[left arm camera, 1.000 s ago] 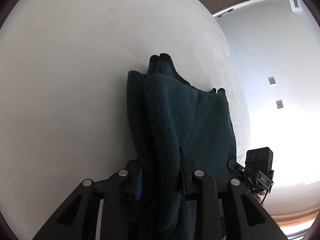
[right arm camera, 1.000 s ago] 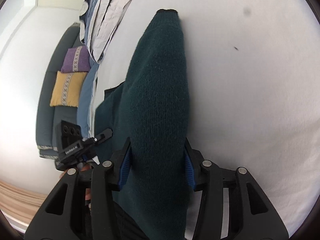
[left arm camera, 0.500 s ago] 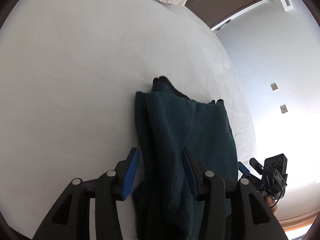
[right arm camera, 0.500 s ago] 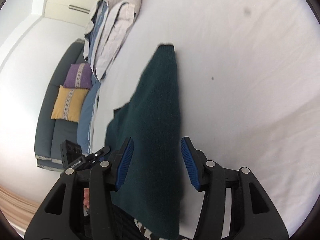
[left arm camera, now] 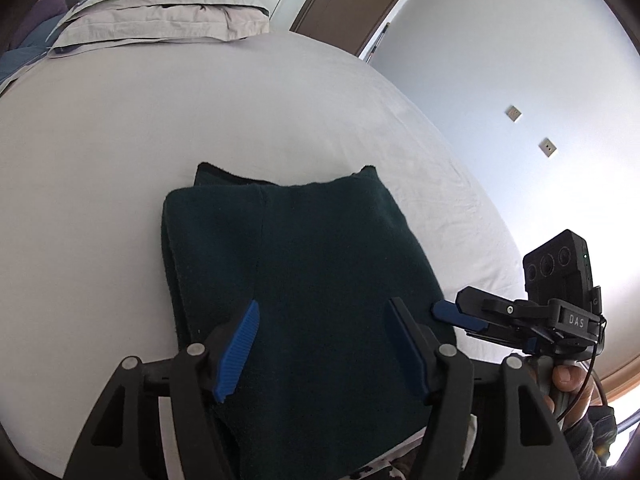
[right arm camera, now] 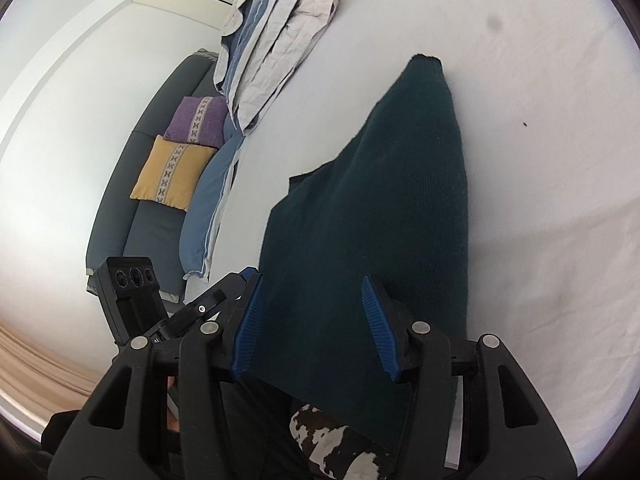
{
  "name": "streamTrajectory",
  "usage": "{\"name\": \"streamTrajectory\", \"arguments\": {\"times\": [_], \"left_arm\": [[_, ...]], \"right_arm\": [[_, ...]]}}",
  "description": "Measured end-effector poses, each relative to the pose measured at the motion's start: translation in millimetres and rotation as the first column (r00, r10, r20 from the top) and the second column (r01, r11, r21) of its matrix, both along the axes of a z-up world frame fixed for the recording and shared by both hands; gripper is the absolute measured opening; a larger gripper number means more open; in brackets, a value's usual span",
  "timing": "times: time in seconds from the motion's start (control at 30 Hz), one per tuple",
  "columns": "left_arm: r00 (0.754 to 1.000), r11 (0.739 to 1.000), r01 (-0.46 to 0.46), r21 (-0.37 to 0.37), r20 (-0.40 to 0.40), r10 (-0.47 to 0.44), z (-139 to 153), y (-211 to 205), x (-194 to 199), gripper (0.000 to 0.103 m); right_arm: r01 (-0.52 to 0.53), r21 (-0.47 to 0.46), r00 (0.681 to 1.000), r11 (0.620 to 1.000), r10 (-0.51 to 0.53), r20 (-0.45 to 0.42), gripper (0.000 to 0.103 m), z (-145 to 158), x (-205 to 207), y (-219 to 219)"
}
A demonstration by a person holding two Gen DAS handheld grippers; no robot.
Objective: Fold small clothes
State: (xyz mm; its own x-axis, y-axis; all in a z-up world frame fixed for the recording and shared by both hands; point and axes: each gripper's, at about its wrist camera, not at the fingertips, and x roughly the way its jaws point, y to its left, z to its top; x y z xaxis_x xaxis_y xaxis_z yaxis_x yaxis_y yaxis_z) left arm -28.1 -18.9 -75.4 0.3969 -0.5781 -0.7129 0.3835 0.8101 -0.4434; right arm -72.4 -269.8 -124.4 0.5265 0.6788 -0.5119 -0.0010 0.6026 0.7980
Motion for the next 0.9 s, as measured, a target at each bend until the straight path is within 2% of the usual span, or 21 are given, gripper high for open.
{"name": "streamTrajectory", "arguments": {"times": [0.07,0.13,0.27,0.4,0.43,0.47,0.5,0.53,0.57,0.6,0.67,0.73,0.77,0.83,0.87,0.9], "left_arm": [[1.0,1.0,-0.018,0.026,-0.024,0.018,-17.2,2.9,4.5,0.067],[0.999,1.0,-0.019,-0.015,-0.035,0.018,-27.9,9.5,6.7,0.067],[1.0,1.0,-0.012,-0.029,-0.018,0.011,-27.0,15.2,4.8,0.066],[0.999,0.999,-0.026,0.034,0.045,0.024,-12.9,13.1,-3.5,0.069],[0.995,0.996,-0.04,0.074,0.09,0.034,-4.9,11.6,-8.4,0.071],[0.99,0.992,-0.06,0.111,0.135,0.045,2.4,10.1,-13.4,0.079],[0.977,0.983,-0.091,0.157,0.203,0.058,13.1,7.7,-21.2,0.084],[0.963,0.976,-0.114,0.183,0.261,0.064,21.6,6.1,-27.6,0.094],[0.937,0.967,-0.148,0.208,0.341,0.07,32.5,4.4,-37.8,0.103],[0.901,0.955,-0.189,0.229,0.426,0.077,43.5,2.4,-49.3,0.103],[0.841,0.935,-0.246,0.255,0.535,0.076,59.8,-0.7,-65.0,0.103],[0.798,0.911,-0.304,0.281,0.596,0.083,74.6,-4.0,-75.2,0.103],[0.778,0.894,-0.341,0.29,0.621,0.095,81.7,-5.3,-79.7,0.103],[0.72,0.846,-0.432,0.311,0.684,0.116,95.1,-8.0,-88.8,0.103],[0.703,0.832,-0.455,0.317,0.701,0.118,100.2,-7.1,-93.3,0.103],[0.703,0.824,-0.465,0.324,0.7,0.122,105.1,-6.5,-94.8,0.103]], "right_arm": [[0.001,0.024,1.0,1.0,-0.001,0.007,0.047,-12.1,-4.5,-5.1],[0.002,0.048,1.0,0.999,-0.003,0.025,0.047,-16.7,-7.0,-7.8],[0.021,0.021,0.999,1.0,-0.021,0.038,0.047,-15.4,-10.1,-10.0],[0.075,-0.127,0.996,0.989,-0.067,0.063,0.051,6.2,-18.1,-6.8],[0.091,-0.18,0.994,0.979,-0.078,0.08,0.052,14.5,-22.4,-4.9],[0.108,-0.239,0.991,0.965,-0.086,0.1,0.052,24.0,-27.0,-2.8],[0.126,-0.29,0.988,0.949,-0.095,0.12,0.055,33.2,-31.5,-1.2],[0.15,-0.349,0.984,0.925,-0.105,0.145,0.06,43.2,-36.9,0.6],[0.179,-0.414,0.978,0.893,-0.116,0.172,0.06,53.3,-41.6,4.7],[0.203,-0.474,0.972,0.857,-0.117,0.205,0.06,64.6,-46.4,11.1],[0.244,-0.558,0.957,0.793,-0.106,0.269,0.064,83.7,-54.2,22.1],[0.306,-0.599,0.934,0.74,-0.11,0.341,0.081,102.3,-63.0,30.2],[0.345,-0.603,0.915,0.719,-0.114,0.388,0.084,112.3,-69.1,33.2],[0.43,-0.59,0.865,0.684,-0.123,0.487,0.099,131.7,-82.4,37.9],[0.47,-0.589,0.841,0.657,-0.13,0.526,0.102,139.4,-88.2,40.1],[0.514,-0.595,0.817,0.617,-0.143,0.558,0.103,148.2,-93.8,43.1]]}}
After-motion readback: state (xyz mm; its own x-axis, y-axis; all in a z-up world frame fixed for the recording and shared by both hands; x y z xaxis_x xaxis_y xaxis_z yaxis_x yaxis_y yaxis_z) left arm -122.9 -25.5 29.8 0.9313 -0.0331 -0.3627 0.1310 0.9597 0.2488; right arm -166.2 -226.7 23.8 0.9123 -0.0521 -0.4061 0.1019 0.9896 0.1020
